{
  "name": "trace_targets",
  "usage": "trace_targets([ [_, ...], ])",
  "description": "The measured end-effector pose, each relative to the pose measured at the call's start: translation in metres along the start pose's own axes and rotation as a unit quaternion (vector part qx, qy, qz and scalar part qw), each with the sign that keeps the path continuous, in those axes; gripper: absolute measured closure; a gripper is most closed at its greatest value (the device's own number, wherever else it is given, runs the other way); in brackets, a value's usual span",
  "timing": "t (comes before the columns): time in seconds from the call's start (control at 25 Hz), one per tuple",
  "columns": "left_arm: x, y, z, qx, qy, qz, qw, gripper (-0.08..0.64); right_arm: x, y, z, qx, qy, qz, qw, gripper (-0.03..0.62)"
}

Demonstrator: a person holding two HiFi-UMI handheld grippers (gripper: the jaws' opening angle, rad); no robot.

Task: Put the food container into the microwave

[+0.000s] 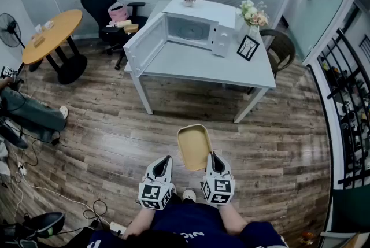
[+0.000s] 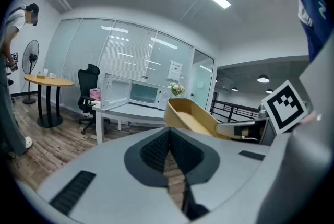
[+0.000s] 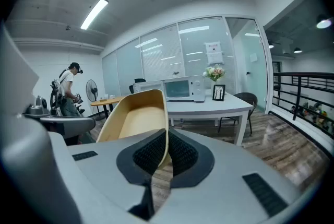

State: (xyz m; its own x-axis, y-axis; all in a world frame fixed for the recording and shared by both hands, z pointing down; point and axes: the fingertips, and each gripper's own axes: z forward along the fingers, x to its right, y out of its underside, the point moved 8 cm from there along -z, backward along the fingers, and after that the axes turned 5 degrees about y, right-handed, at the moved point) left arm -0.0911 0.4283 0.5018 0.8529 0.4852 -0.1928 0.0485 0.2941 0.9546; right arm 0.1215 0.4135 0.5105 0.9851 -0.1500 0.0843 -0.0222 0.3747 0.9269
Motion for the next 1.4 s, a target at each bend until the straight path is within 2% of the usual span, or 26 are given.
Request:
trace_targets([
  [0.36, 0.01, 0.003, 0.003, 0.004, -0.003, -0.003, 1.0, 0.557, 0.009, 0.002, 0.0, 0.0, -0.009, -0.009, 1.0, 0.569],
  [0.6, 0.009, 0.003, 0.002, 0.009, -0.005, -0.007, 0.9999, 0.557, 0.012, 0.002, 0.001, 0.004, -0.005, 0.017, 1.0, 0.565],
  [0.84, 0.005, 0.004, 0.0, 0.009, 0.015, -0.013, 0.9998, 0.554, 0.01, 0.002, 0.001, 0.008, 0.002, 0.018, 1.0, 0.563],
  [0.88, 0.005, 0.003, 0.0, 0.01, 0.018, -0.015, 0.9997, 0.542, 0.009, 0.002, 0.001, 0.008, 0.004, 0.018, 1.0, 0.563],
  [1.0, 0.003, 0.003, -0.001, 0.011, 0.033, -0.029, 0.999, 0.326, 0.008, 0.001, 0.0, 0.01, 0.008, 0.02, 1.0, 0.563],
  [1.16, -0.004, 0.004, -0.004, 0.007, 0.037, -0.029, 0.9989, 0.218, 0.006, 0.002, -0.002, 0.011, 0.028, 0.021, 0.999, 0.562],
  [1.28, -0.011, 0.006, -0.004, -0.009, 0.044, -0.015, 0.9989, 0.187, 0.006, 0.003, -0.001, 0.009, 0.055, 0.022, 0.998, 0.561],
  [1.4, -0.02, 0.003, -0.004, -0.008, 0.055, -0.014, 0.9983, 0.166, 0.002, 0.001, 0.001, 0.013, 0.067, 0.029, 0.997, 0.561],
])
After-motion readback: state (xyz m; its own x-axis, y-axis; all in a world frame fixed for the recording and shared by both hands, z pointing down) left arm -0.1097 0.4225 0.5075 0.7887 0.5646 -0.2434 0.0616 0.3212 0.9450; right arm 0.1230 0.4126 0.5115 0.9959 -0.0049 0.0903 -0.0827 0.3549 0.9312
